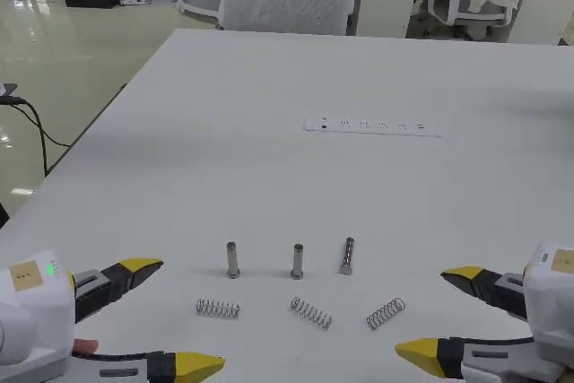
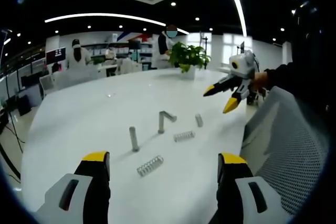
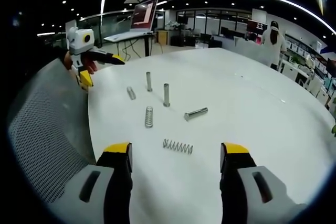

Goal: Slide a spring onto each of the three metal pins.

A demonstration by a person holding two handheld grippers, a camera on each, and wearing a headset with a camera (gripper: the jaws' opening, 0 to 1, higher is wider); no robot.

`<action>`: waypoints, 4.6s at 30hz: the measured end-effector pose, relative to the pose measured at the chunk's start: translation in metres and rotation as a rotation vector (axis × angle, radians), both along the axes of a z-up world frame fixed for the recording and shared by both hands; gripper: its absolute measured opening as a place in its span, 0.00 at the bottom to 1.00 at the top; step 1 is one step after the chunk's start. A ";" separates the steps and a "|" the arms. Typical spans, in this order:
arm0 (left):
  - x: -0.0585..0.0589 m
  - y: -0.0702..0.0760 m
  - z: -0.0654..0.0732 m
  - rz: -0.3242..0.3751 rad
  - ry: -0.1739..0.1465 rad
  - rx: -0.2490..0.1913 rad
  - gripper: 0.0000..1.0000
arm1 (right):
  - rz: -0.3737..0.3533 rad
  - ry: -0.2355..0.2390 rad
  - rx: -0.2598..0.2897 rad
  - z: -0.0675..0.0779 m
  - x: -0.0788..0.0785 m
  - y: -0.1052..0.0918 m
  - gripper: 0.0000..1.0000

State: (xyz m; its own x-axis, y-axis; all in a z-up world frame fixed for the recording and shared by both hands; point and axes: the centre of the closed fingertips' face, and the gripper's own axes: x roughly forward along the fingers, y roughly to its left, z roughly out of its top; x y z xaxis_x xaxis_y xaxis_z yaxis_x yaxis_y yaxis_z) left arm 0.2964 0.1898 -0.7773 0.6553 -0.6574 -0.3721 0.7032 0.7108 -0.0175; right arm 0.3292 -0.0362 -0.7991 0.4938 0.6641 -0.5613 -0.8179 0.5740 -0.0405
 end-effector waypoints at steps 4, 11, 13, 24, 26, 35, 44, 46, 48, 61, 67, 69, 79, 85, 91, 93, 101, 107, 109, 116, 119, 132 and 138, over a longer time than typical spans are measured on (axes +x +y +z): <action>0.001 0.001 0.000 0.001 0.001 -0.001 0.81 | 0.000 -0.004 -0.002 0.002 0.006 0.003 0.66; 0.001 0.001 -0.001 0.002 0.002 0.002 0.81 | -0.008 -0.006 -0.011 0.006 0.017 0.002 0.64; 0.001 0.001 -0.002 0.001 0.004 0.003 0.81 | -0.009 -0.001 -0.019 0.005 0.020 0.002 0.63; 0.002 0.002 -0.002 0.006 0.004 -0.002 0.81 | -0.041 0.030 -0.034 0.011 0.054 0.016 0.54; 0.002 0.001 -0.001 0.005 0.006 -0.002 0.81 | -0.051 0.039 -0.045 0.010 0.062 0.022 0.51; 0.000 -0.002 -0.001 -0.002 0.009 -0.001 0.81 | -0.101 0.087 -0.092 -0.006 0.088 0.037 0.44; 0.000 -0.001 -0.001 0.004 0.011 -0.005 0.80 | -0.151 0.149 -0.111 -0.019 0.108 0.059 0.35; 0.000 -0.001 -0.001 0.004 0.010 -0.005 0.79 | -0.159 0.164 -0.118 -0.023 0.111 0.062 0.34; 0.000 -0.001 -0.001 0.003 0.010 -0.003 0.79 | -0.177 0.196 -0.122 -0.029 0.112 0.064 0.33; 0.001 -0.001 -0.003 -0.004 0.016 -0.005 0.78 | -0.254 0.326 -0.190 -0.056 0.121 0.068 0.25; 0.003 0.002 -0.004 -0.002 0.017 -0.008 0.77 | -0.261 0.337 -0.222 -0.061 0.124 0.070 0.22; 0.003 0.002 -0.004 -0.001 0.017 -0.008 0.77 | -0.243 0.332 -0.250 -0.063 0.123 0.070 0.19; 0.003 0.003 -0.005 -0.001 0.019 -0.012 0.77 | -0.210 0.323 -0.308 -0.065 0.124 0.069 0.09; 0.003 0.002 -0.005 -0.001 0.021 -0.016 0.76 | -0.190 0.310 -0.332 -0.064 0.122 0.070 0.09; 0.002 0.002 -0.006 -0.004 0.022 -0.012 0.75 | -0.151 0.297 -0.369 -0.064 0.118 0.072 0.05; 0.002 0.002 -0.006 -0.007 0.022 -0.011 0.75 | -0.147 0.296 -0.378 -0.063 0.117 0.070 0.05; 0.001 0.000 -0.006 -0.013 0.021 -0.009 0.75 | -0.136 0.259 -0.319 -0.037 0.108 0.067 0.05; 0.000 -0.002 -0.006 -0.020 0.022 -0.003 0.75 | -0.123 0.212 -0.278 -0.021 0.098 0.064 0.05; -0.001 -0.002 -0.006 -0.022 0.021 -0.002 0.75 | -0.124 0.209 -0.270 -0.021 0.094 0.062 0.05; -0.002 -0.004 -0.005 -0.027 0.018 0.002 0.75 | -0.137 0.193 -0.232 -0.019 0.086 0.056 0.05; -0.003 -0.005 -0.005 -0.029 0.019 0.004 0.75 | -0.148 0.191 -0.218 -0.019 0.085 0.055 0.05; -0.004 -0.006 -0.004 -0.031 0.019 0.004 0.75 | -0.155 0.193 -0.230 -0.018 0.083 0.052 0.05; -0.004 -0.006 -0.004 -0.031 0.019 0.004 0.75 | -0.153 0.190 -0.235 -0.018 0.082 0.051 0.05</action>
State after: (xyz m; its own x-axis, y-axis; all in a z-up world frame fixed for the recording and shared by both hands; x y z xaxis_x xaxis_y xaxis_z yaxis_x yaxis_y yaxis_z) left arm 0.2923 0.1838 -0.7809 0.6275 -0.6759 -0.3865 0.7245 0.6887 -0.0283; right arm 0.4111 0.0150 -0.8170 0.4492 0.4322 -0.7820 -0.7288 0.6836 -0.0408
